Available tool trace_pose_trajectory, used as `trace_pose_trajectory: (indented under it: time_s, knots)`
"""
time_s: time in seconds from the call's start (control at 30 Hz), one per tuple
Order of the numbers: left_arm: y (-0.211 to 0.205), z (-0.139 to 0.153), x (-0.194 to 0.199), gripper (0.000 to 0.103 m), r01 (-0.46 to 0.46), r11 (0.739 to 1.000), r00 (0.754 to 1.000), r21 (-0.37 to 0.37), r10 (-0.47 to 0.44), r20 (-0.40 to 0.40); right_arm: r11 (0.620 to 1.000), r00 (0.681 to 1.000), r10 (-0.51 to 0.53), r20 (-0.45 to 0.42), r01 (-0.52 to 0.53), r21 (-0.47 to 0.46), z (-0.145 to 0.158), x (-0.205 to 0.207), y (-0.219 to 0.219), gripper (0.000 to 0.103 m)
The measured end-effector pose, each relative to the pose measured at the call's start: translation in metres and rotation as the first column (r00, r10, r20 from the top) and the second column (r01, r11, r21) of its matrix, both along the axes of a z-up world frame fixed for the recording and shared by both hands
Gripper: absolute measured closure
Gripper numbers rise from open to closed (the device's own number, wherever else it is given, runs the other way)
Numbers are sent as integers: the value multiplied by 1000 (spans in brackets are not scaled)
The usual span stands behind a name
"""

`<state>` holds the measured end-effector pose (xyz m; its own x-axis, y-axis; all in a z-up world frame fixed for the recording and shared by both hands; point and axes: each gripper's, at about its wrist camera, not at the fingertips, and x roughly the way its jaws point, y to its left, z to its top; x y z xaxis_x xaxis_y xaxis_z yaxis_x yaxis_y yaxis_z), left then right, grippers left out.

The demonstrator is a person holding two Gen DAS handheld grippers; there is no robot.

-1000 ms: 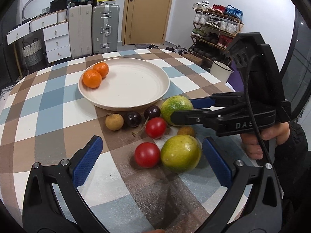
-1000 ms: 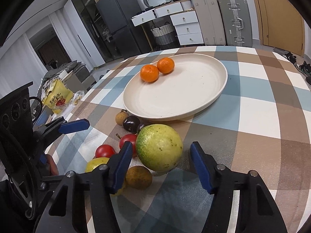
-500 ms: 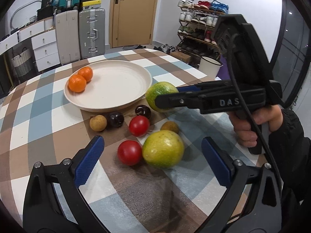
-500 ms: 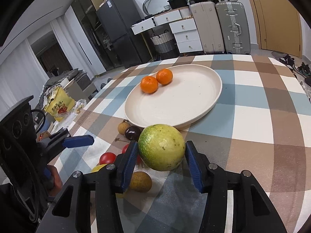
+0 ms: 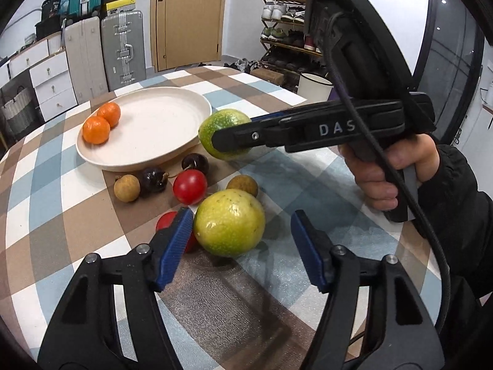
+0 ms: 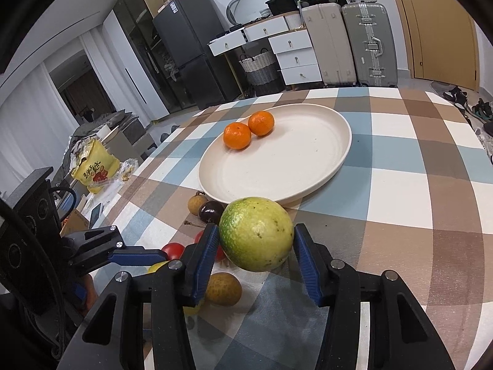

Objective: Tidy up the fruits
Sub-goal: 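Grasp a green citrus with the right tool while the left tool grasps another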

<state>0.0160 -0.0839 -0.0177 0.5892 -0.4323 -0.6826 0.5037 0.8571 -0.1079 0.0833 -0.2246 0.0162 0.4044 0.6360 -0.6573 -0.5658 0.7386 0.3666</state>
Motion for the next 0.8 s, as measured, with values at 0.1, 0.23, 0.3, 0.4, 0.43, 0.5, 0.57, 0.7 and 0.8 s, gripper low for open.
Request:
trace_pose_trajectory:
  time_s: [0.1,0.23,0.3,0.4,0.43,0.5,0.57,0.7,0.8]
  knots:
    - [-2,-1,0,42,-9,1000,1000,27,9,9,1000,1000,0,-1,0,-1,0,0,0,53]
    - [-2,-2,4,56,-32,998,999,56,31,24,1000,1000,3,-2,-3,-1,-1,0,0,53]
    - [-1,-1,4,56,-32,998,999,59,31,27,1000,1000,4,-4,-4,-1,-1,0,1,53]
    - [-1,0,2,57,-15,998,999,54,13,36,1000,1000,7,-1,-7,0,-1,0,1,53]
    - [-1,2,1,57,-14,999,999,51,12,41,1000,1000,8,3,-8,3,-1,-1,1,53]
    - [2,5,1,57,-15,999,999,31,13,48,1000,1000,10,8,-10,8,0,-1,1,53]
    - [5,8,1,57,-31,999,998,14,30,58,1000,1000,9,11,-9,9,0,-2,0,53]
    - [14,15,3,57,-88,996,993,-12,88,75,1000,1000,9,15,-9,11,1,-3,0,53]
    - [21,18,5,57,-127,991,988,-29,129,80,1000,1000,9,23,-9,16,3,-4,0,53]
